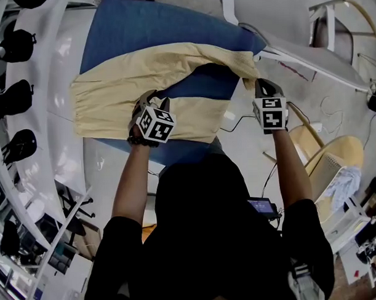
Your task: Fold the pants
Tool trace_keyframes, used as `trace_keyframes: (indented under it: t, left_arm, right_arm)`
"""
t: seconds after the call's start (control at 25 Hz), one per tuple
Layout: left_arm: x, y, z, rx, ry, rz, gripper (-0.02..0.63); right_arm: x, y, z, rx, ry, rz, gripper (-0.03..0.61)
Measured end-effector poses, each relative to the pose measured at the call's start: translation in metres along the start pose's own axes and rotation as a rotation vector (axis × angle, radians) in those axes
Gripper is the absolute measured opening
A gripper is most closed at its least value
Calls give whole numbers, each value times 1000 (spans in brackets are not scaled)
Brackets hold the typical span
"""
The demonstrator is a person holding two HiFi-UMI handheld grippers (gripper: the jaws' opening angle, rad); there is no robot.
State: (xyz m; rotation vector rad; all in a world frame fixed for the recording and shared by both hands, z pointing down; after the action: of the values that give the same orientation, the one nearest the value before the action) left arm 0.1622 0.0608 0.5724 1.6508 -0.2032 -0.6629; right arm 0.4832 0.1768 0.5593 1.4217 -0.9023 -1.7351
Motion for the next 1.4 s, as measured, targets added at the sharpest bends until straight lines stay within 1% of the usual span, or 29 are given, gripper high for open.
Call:
trace_keyframes:
  t: [0.12, 0.24, 0.32, 0.48, 0.64, 0.76, 0.84, 1.0, 1.2, 1.4]
  left_arm:
    - [3, -3, 0, 17, 20, -10, 195]
    - [4, -6, 1, 28, 21, -22, 195]
    - [6, -8, 2, 34, 21, -37, 195]
    - [13, -11, 4, 44, 30, -62, 195]
    - [23, -8, 3, 33, 69, -79, 195]
    - [37, -13, 5, 9, 36, -125, 195]
    - [46, -12, 11, 7, 35, -132, 195]
    - [64, -4, 30, 24, 91, -118, 195]
    - [88, 10, 50, -39, 164, -99, 195]
    - [102, 28, 59, -16, 315, -43, 187]
  right_arm:
    - [-2, -14, -28, -59, 4, 2, 9]
    - [1, -24, -53, -115, 1, -8, 9]
    - [5, -27, -64, -137, 1, -19, 9]
    - [24, -32, -66, -159, 8, -62, 9]
    - [38, -28, -70, -194, 58, -103, 9]
    - [42, -19, -79, -228, 73, -99, 9]
    - [46, -16, -84, -244, 79, -99, 9]
    - [49, -11, -85, -253, 72, -107, 9]
    - [47, -7, -86, -260, 87, -103, 9]
    - [40, -3, -82, -261, 93, -88, 9]
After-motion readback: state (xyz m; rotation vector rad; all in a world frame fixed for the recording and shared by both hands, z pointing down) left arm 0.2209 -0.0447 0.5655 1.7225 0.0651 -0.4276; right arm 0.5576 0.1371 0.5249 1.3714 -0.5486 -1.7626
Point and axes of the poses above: the fingertips, and each gripper's own axes: y forward along the fingers, z to its left, x out of its top, the point moved 3 cm from there along -y, backward along the fingers, and after that the axes turned 12 degrees about -y, right-handed, at the moved point
